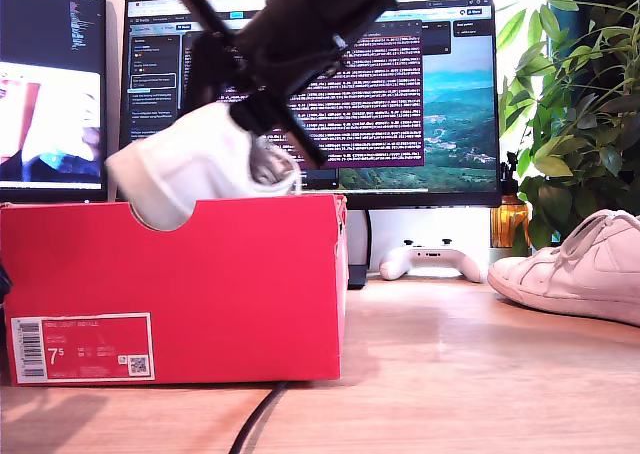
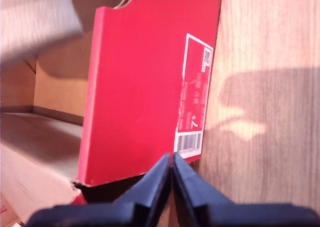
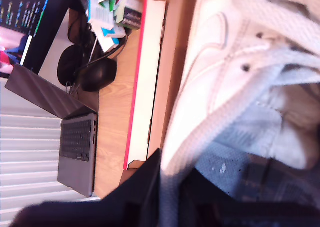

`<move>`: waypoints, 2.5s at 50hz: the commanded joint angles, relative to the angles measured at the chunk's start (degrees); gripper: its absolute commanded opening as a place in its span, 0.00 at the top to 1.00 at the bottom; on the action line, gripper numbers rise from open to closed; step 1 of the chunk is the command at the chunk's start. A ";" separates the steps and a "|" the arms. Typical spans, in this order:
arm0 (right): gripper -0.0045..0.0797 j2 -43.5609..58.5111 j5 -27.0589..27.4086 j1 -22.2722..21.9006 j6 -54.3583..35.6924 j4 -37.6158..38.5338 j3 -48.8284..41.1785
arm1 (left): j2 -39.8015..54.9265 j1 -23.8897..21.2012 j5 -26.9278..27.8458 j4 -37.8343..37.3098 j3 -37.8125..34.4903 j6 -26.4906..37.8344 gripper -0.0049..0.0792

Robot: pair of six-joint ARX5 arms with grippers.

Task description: Pack the white shoes by picking the first shoe and placing it inside the red shoebox, left side, then picking and rotating the second shoe and placing it in the shoebox

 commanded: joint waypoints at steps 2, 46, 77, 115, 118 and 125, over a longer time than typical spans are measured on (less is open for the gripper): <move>0.96 1.75 0.68 0.68 -0.42 2.05 1.95 | 0.22 -0.22 0.09 0.33 0.02 -0.13 0.97; 0.96 9.07 6.21 3.93 -6.47 2.45 1.95 | 0.22 -0.22 0.11 0.28 0.00 -0.15 0.97; 0.58 9.14 2.86 3.28 -9.11 5.33 6.27 | 0.22 -0.22 0.13 -0.31 0.00 -0.15 0.97; 0.58 7.28 17.29 -14.64 -13.90 -54.66 28.68 | 0.22 -0.22 0.15 -0.33 0.02 -0.15 0.97; 0.58 7.08 21.99 -14.91 -10.67 -59.06 28.68 | 0.22 -0.22 0.15 -0.33 0.02 -0.15 0.97; 0.57 6.34 29.81 -15.17 -5.64 -64.89 28.68 | 0.22 -0.22 0.13 -0.33 0.00 -0.15 0.97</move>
